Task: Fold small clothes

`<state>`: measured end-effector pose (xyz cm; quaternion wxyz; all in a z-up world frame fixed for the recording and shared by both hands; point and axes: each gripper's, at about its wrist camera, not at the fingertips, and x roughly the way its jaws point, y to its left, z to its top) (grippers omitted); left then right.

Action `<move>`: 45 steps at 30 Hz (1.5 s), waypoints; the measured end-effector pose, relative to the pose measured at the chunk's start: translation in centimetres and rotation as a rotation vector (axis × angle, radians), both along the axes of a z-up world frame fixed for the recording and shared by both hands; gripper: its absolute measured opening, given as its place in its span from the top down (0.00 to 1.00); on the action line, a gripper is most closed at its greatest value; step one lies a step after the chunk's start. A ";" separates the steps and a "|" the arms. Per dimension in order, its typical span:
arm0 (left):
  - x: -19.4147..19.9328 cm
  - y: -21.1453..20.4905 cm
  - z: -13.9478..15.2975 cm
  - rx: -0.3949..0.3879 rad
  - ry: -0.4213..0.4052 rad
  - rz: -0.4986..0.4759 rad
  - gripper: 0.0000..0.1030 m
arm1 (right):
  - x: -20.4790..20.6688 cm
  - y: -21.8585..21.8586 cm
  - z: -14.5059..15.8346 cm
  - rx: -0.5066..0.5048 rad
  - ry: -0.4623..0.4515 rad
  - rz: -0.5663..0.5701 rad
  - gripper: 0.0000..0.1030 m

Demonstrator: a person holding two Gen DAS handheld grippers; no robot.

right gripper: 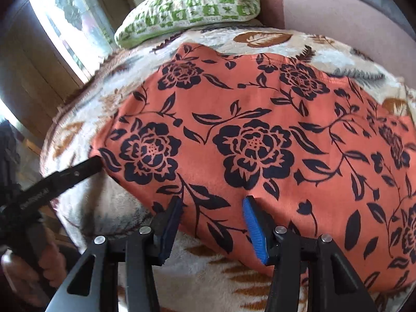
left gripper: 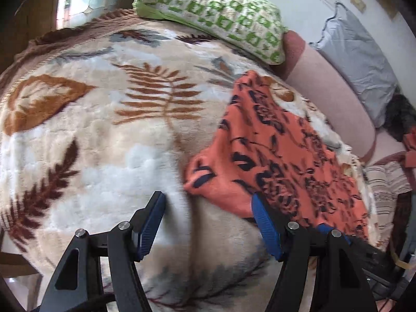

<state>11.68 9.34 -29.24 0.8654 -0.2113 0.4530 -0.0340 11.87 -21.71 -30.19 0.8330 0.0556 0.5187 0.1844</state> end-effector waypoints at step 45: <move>4.6 -1.7 -2.1 -0.211 -0.090 0.032 0.81 | 0.4 -5.5 -1.8 0.365 0.060 0.011 0.49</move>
